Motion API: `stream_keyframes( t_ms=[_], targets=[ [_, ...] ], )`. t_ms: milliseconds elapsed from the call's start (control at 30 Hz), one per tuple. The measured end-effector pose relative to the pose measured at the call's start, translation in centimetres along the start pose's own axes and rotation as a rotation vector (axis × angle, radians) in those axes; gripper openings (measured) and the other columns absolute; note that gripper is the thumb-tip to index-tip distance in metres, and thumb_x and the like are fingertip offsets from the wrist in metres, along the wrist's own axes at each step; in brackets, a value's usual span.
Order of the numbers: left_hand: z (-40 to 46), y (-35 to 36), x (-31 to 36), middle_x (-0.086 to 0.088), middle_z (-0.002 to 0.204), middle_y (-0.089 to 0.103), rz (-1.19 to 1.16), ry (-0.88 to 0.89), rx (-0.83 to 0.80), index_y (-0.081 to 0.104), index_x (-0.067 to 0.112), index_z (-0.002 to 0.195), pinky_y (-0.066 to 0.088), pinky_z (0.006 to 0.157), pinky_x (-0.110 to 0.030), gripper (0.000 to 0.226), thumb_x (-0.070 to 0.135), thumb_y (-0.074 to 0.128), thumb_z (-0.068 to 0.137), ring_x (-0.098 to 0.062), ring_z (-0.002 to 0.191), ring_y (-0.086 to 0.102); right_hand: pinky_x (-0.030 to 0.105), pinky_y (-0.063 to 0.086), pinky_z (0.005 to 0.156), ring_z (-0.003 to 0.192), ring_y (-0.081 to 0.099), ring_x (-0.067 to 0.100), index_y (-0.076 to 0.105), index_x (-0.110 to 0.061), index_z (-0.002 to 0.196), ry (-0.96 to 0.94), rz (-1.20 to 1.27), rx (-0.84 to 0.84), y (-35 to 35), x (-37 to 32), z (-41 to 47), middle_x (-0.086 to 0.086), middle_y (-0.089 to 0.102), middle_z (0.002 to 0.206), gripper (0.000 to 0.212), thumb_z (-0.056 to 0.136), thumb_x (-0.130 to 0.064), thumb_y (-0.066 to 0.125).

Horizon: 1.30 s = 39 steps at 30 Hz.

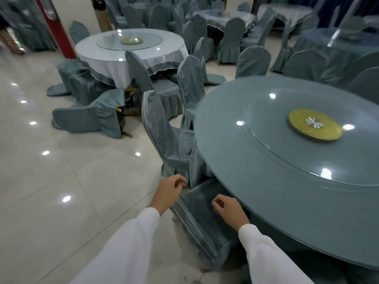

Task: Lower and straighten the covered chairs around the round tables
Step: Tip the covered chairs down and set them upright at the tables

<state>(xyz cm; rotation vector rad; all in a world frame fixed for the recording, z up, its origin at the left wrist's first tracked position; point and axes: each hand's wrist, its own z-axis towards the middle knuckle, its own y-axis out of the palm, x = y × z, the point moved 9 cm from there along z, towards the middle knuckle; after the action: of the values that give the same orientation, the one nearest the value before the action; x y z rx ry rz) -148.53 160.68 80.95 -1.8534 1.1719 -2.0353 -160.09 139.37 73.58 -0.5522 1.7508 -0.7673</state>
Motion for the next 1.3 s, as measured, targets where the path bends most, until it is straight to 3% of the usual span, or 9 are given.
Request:
stream_keyframes(
  t_ms=[300,500,667,800,900,967,1100,1200,1300],
  targets=[
    [9.9,0.2,-1.3,0.016,0.098,0.069,0.114,0.147,-0.2,0.068,0.033,0.1,0.054,0.083,-0.022,0.022,0.018,0.053,0.101,-0.002,0.091,0.063,0.035,0.059,0.077,0.073,0.067,0.003,0.064,-0.034,0.085,0.156,0.076,0.104,0.4,0.1,4.6,-0.015,0.071,0.078,0.015,0.095,-0.044,0.059],
    [14.3,1.1,-3.2,0.016,0.096,0.071,0.076,0.295,-0.4,0.068,0.036,0.093,0.051,0.084,-0.023,0.029,0.009,0.057,0.096,0.002,0.09,0.064,0.034,0.059,0.084,0.077,0.069,0.003,0.069,-0.032,0.09,0.339,0.179,0.172,2.3,-1.1,3.7,-0.015,0.073,0.081,0.012,0.098,-0.036,0.061],
    [15.3,1.2,-5.7,0.021,0.094,0.071,0.073,0.396,-0.632,0.068,0.042,0.094,0.057,0.086,-0.028,0.019,0.024,0.061,0.095,0.001,0.089,0.067,0.035,0.059,0.086,0.081,0.069,0.006,0.07,-0.031,0.092,0.515,0.222,0.259,5.3,-2.9,1.3,-0.011,0.074,0.084,0.012,0.1,-0.033,0.061],
    [14.3,0.7,-7.2,0.019,0.093,0.072,0.087,0.442,-0.808,0.071,0.035,0.095,0.057,0.088,-0.034,0.008,0.036,0.064,0.092,0.001,0.089,0.067,0.038,0.059,0.082,0.08,0.066,0.008,0.069,-0.028,0.086,0.693,0.267,0.468,7.9,-4.6,-2.7,-0.01,0.07,0.085,0.014,0.099,-0.03,0.063],
    [12.3,0.6,-8.1,0.019,0.099,0.072,0.129,0.434,-1.002,0.07,0.036,0.101,0.055,0.089,-0.027,0.042,0.072,0.065,0.08,0.003,0.094,0.066,0.042,0.054,0.079,0.076,0.063,0.017,0.064,-0.018,0.082,0.835,0.342,0.587,9.9,-5.3,-6.3,0.0,0.065,0.079,0.034,0.099,-0.047,0.058],
    [10.6,0.9,-9.0,0.019,0.108,0.068,0.273,0.513,-1.11,0.066,0.037,0.111,0.052,0.088,-0.023,0.058,0.08,0.066,0.072,-0.001,0.1,0.064,0.041,0.052,0.084,0.08,0.063,0.016,0.064,-0.02,0.083,0.882,0.385,0.576,11.5,-6.1,-8.0,0.001,0.065,0.083,0.045,0.096,-0.062,0.051],
    [9.4,1.8,-10.4,0.004,0.127,0.055,0.615,0.726,-1.002,0.05,0.033,0.134,0.049,0.095,-0.036,0.053,0.036,0.068,0.084,-0.02,0.118,0.054,0.029,0.049,0.088,0.096,0.057,0.007,0.061,-0.031,0.111,0.849,0.172,0.433,11.8,-7.7,-8.4,-0.011,0.058,0.106,0.068,0.073,-0.088,0.056],
    [8.9,2.7,-11.1,-0.002,0.126,0.054,0.703,0.72,-0.897,0.046,0.029,0.135,0.05,0.095,-0.04,0.051,0.015,0.059,0.088,-0.026,0.119,0.052,0.029,0.047,0.094,0.106,0.055,0.015,0.055,-0.034,0.129,0.879,-0.076,0.309,12.1,-8.4,-8.1,-0.008,0.056,0.116,0.055,0.08,-0.048,0.076],
    [9.0,3.7,-11.3,-0.005,0.122,0.056,0.754,0.74,-0.823,0.047,0.027,0.132,0.051,0.094,-0.045,0.046,0.01,0.055,0.09,-0.029,0.115,0.053,0.029,0.048,0.086,0.103,0.063,0.023,0.066,-0.026,0.115,0.943,-0.142,0.442,11.0,-8.5,-8.4,-0.001,0.067,0.107,0.03,0.088,-0.011,0.066]
  ],
)
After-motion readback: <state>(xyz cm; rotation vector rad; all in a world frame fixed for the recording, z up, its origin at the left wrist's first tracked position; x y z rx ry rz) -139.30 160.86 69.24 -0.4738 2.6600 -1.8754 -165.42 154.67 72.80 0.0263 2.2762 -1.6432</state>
